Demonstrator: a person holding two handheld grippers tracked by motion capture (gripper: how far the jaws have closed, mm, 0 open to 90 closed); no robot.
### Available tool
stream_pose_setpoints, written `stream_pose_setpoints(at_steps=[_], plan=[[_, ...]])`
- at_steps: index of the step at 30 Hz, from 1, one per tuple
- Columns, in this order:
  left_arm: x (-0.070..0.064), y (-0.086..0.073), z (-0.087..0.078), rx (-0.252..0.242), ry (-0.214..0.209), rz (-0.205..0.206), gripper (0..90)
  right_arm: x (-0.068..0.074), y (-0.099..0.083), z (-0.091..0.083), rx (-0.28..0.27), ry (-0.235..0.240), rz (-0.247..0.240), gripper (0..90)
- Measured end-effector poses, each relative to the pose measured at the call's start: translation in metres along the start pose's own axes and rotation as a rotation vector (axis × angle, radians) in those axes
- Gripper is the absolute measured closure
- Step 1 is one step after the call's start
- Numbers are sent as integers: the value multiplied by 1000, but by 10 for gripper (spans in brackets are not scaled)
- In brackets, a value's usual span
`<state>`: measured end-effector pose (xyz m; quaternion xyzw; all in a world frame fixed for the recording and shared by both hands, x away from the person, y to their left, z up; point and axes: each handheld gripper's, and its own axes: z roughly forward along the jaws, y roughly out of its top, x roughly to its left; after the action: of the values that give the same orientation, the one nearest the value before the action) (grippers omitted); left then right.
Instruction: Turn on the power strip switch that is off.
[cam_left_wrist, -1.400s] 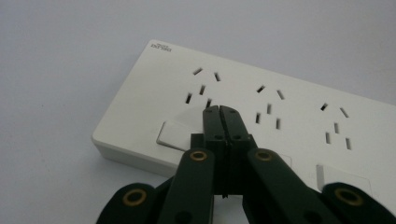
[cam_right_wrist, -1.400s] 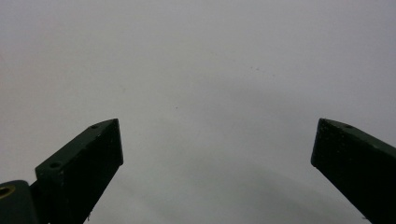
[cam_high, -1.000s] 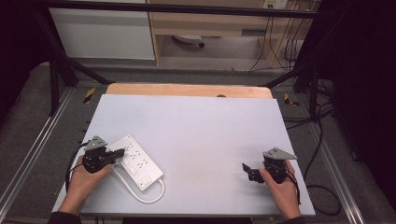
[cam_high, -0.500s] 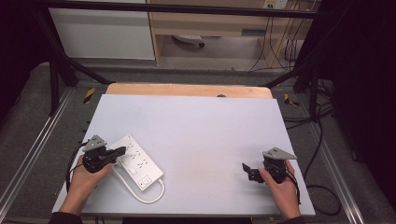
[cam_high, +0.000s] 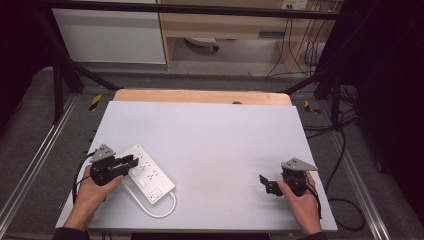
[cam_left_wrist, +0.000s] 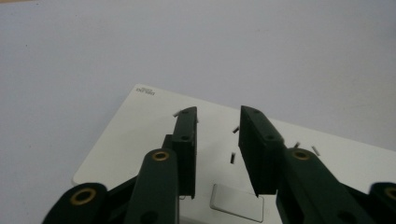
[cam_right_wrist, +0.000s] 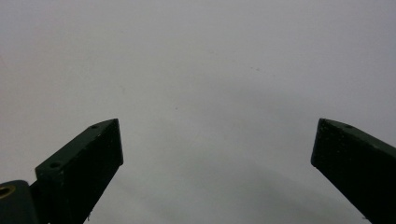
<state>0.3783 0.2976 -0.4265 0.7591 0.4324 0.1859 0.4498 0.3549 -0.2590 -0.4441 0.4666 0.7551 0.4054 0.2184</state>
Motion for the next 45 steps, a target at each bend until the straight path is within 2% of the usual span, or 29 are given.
stream_pose_setpoints(at_steps=[5,12,15,19,24,35,45], plan=[[-1,1,0,-15,2,-13,564,0,0,0,0,0,0,26],[-5,3,2,-36,-3,-20,367,0,0,0,1,0,-2,26],[-7,5,3,-58,-2,-31,189,0,0,0,1,0,-3,26],[-9,6,3,-71,-12,-20,68,0,0,0,0,1,0,26],[-10,8,0,-96,-11,-14,65,0,0,0,3,1,-1,26],[-12,10,-10,-122,8,-42,66,-1,0,1,3,0,1,26],[-14,18,-33,-168,7,-60,66,-1,0,1,-2,-1,10,26]])
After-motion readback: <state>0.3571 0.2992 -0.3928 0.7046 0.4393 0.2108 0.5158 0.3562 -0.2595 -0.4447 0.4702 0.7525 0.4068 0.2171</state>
